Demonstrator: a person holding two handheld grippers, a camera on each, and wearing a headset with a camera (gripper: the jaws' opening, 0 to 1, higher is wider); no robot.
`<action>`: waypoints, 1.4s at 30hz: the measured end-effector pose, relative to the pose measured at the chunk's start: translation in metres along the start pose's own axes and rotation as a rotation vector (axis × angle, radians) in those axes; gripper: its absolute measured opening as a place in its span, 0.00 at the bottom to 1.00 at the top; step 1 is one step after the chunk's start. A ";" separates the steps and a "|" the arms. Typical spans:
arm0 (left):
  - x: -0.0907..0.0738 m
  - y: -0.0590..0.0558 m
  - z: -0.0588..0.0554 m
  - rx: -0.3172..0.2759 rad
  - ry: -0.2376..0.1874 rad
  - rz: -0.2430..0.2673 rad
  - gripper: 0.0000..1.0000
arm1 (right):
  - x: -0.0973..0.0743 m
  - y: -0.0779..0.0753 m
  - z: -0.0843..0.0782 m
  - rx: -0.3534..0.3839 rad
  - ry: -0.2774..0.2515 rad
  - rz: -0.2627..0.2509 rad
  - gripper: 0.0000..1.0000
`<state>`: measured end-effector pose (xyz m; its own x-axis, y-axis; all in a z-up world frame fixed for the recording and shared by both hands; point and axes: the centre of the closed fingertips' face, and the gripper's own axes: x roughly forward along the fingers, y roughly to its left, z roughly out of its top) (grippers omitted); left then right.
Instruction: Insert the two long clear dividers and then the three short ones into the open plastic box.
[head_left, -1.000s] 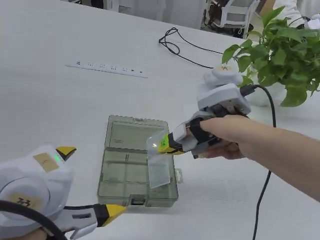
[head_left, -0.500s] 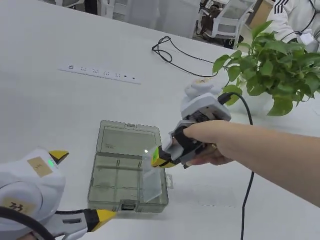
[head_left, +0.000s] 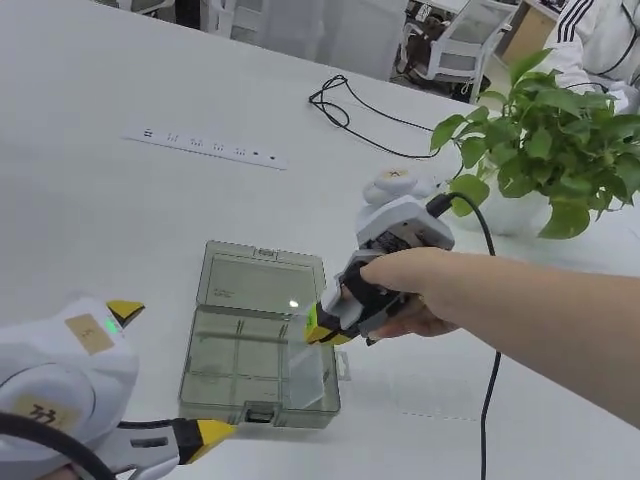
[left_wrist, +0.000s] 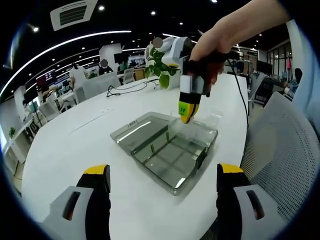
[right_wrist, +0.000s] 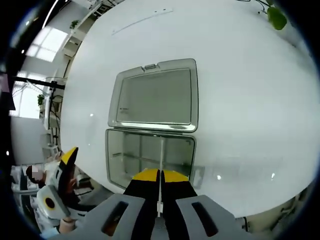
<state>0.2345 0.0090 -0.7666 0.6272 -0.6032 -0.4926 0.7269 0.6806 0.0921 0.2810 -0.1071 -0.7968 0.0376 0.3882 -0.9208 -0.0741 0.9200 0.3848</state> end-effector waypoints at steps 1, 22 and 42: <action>0.000 0.000 0.000 -0.002 -0.001 -0.001 0.89 | 0.000 -0.001 0.000 -0.003 -0.001 -0.003 0.02; 0.002 -0.003 -0.002 0.009 0.010 -0.009 0.88 | 0.000 -0.003 0.003 -0.001 0.037 -0.008 0.02; 0.002 -0.004 -0.004 0.032 0.025 -0.012 0.88 | 0.006 0.001 0.002 0.029 0.037 0.000 0.02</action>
<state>0.2317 0.0064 -0.7715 0.6117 -0.6000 -0.5157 0.7429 0.6597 0.1137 0.2832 -0.1041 -0.8020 0.0005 0.3861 -0.9225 -0.0454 0.9215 0.3856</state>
